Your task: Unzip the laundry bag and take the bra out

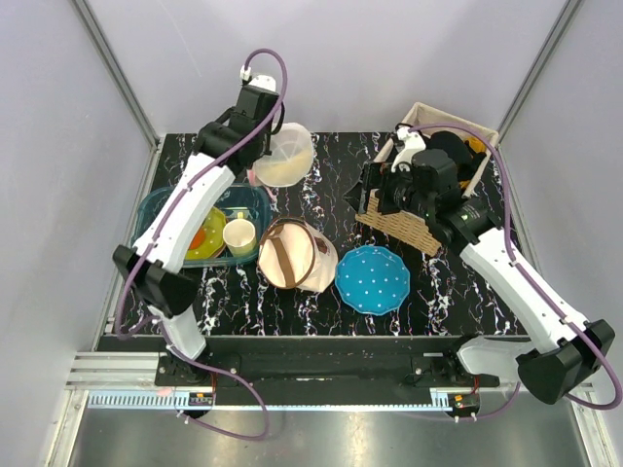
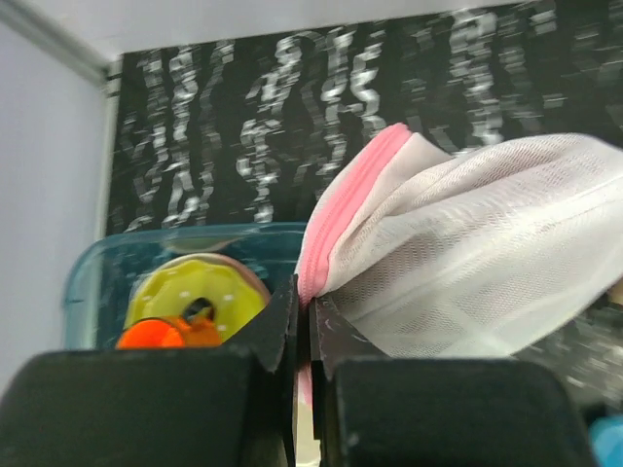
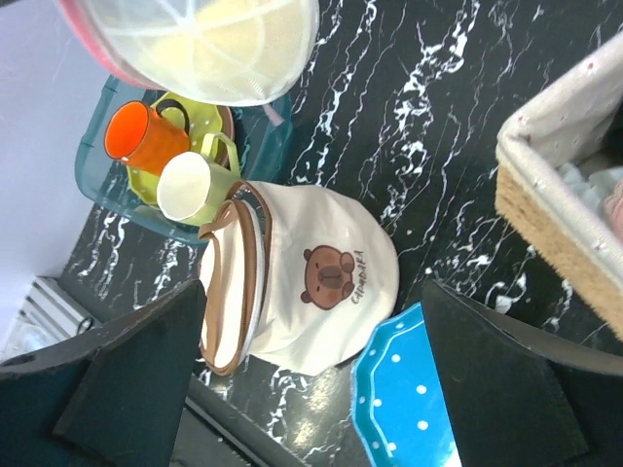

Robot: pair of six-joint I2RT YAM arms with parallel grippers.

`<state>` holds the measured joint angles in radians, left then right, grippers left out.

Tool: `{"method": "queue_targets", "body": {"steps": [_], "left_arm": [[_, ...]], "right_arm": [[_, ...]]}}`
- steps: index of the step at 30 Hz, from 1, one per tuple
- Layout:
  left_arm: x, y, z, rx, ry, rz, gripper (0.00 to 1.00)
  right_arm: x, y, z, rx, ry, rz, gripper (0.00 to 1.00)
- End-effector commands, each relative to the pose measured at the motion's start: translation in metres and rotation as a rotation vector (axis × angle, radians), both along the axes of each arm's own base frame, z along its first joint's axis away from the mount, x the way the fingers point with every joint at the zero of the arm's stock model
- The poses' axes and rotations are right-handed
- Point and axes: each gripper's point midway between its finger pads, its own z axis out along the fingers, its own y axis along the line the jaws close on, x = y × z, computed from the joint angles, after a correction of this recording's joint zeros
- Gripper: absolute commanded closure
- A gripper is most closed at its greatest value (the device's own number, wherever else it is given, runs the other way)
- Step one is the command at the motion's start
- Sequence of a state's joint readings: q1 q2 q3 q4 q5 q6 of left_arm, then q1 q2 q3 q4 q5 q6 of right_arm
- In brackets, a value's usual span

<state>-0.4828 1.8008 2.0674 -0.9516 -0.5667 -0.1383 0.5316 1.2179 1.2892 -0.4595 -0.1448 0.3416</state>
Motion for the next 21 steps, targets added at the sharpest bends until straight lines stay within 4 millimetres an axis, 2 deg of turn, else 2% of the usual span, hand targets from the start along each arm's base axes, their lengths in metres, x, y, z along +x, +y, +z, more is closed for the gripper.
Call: {"method": "queue_targets", "body": {"steps": [1,2,3,4,5,6,7,8,10,11,14,15,16,18,19,21], "left_arm": [[-0.031,-0.043,0.031,-0.296,-0.030,-0.145,1.00],[-0.036,-0.049,0.032,-0.328,-0.022,-0.163,1.00],[-0.046,-0.065,0.020,-0.378,0.023,-0.206,1.00],[-0.054,-0.071,0.018,-0.406,0.032,-0.225,1.00],[-0.067,-0.071,0.028,-0.444,0.010,-0.242,1.00],[-0.075,-0.079,0.016,-0.473,0.026,-0.260,1.00],[-0.081,-0.080,0.016,-0.496,0.022,-0.267,1.00],[-0.091,-0.079,0.026,-0.520,-0.001,-0.279,1.00],[-0.104,-0.075,0.018,-0.528,0.023,-0.242,1.00],[-0.123,-0.074,0.012,-0.565,0.039,-0.225,1.00],[-0.143,-0.078,0.011,-0.666,0.012,-0.241,1.00],[-0.145,-0.078,0.012,-0.671,0.007,-0.245,1.00],[-0.146,-0.075,0.022,-0.670,-0.008,-0.250,1.00],[-0.141,-0.075,0.025,-0.646,-0.006,-0.241,1.00],[-0.139,-0.075,0.033,-0.642,-0.018,-0.247,1.00],[-0.133,-0.079,0.034,-0.636,-0.016,-0.247,1.00]], "right_arm": [[-0.005,-0.002,0.004,0.083,0.064,-0.077,0.00],[-0.007,-0.004,0.003,0.083,0.074,-0.085,0.00],[-0.007,-0.004,0.002,0.092,0.086,-0.093,0.00],[-0.010,-0.004,0.004,0.100,0.089,-0.089,0.00],[-0.013,-0.005,0.009,0.112,0.076,-0.083,0.00],[-0.015,-0.004,0.007,0.120,0.080,-0.076,0.00],[-0.016,-0.004,0.009,0.130,0.073,-0.076,0.00],[-0.018,-0.005,0.012,0.148,0.068,-0.082,0.00],[-0.016,-0.009,0.011,0.157,0.074,-0.123,0.00],[-0.016,-0.009,0.016,0.170,0.073,-0.126,0.00],[-0.019,-0.012,0.024,0.188,0.058,-0.131,0.00],[-0.019,-0.012,0.027,0.194,0.047,-0.129,0.00],[-0.021,-0.011,0.030,0.197,0.035,-0.122,0.00],[-0.022,-0.010,0.032,0.195,0.030,-0.112,0.00],[-0.021,-0.010,0.033,0.195,0.028,-0.110,0.00],[-0.023,-0.006,0.033,0.198,0.037,-0.099,0.00]]}}
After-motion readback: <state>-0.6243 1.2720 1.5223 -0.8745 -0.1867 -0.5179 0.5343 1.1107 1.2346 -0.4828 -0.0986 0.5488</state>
